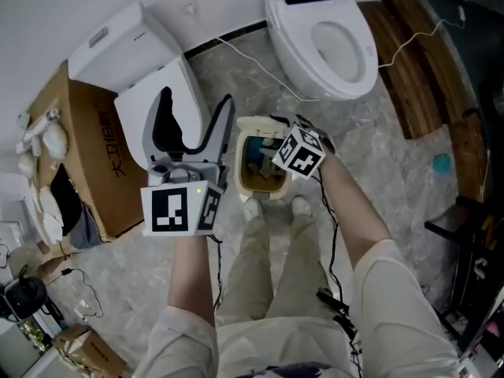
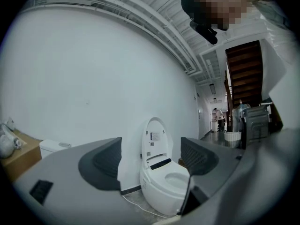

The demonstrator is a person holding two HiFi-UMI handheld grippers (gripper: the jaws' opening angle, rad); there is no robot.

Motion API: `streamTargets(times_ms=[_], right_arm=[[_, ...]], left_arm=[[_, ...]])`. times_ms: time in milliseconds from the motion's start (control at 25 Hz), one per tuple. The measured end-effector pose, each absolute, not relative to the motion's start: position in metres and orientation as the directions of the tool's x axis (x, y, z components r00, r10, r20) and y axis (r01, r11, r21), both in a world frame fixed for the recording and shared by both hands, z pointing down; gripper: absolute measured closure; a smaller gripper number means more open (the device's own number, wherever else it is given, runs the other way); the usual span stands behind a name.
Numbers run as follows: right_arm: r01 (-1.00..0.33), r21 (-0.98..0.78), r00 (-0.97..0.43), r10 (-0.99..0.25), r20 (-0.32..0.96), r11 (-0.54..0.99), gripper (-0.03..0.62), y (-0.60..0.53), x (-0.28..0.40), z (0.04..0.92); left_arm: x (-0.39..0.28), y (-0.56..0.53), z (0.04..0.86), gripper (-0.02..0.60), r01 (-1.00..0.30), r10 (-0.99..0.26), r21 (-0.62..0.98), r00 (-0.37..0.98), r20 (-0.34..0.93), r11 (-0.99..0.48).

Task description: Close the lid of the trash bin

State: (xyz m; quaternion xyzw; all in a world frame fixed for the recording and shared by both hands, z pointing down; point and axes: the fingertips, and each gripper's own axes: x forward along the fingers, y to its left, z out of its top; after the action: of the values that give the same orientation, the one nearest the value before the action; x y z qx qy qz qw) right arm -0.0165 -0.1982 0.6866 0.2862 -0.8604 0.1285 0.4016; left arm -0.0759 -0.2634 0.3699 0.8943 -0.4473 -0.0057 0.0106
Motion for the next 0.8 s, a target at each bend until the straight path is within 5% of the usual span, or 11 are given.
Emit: streamTargets(times_ms=[800], right_arm=[[-0.335,-0.048,-0.542,-0.15,0.827,0.941,0.275,-0.044,-0.085,0.767]], left_arm=[[-0.104,-0.228,0.469,0.193,-0.81,-0.802,0.052,0.585,0.123,-0.584]])
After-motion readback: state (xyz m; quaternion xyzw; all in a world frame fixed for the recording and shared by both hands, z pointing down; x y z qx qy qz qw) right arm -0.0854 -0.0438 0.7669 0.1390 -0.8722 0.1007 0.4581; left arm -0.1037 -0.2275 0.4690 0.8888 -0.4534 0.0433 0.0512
